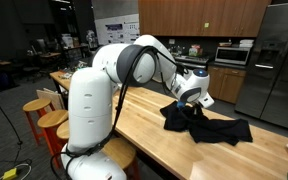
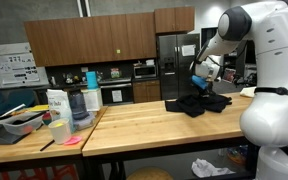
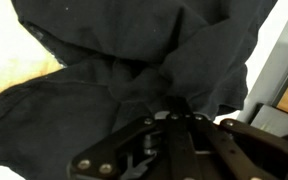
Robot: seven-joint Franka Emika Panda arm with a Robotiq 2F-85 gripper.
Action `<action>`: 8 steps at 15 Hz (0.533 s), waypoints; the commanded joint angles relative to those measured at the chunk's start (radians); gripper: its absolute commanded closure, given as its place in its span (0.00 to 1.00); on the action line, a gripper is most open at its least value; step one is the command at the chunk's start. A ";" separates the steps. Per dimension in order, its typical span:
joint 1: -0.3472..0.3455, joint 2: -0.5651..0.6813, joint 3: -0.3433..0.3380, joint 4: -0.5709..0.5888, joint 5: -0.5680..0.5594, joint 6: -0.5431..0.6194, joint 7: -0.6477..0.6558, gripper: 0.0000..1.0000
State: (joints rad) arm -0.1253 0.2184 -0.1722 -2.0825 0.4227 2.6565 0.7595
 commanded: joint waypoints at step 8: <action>-0.052 0.019 -0.085 -0.035 -0.026 0.019 0.190 0.99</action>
State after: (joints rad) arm -0.1727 0.2343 -0.2374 -2.1098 0.4201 2.6664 0.8787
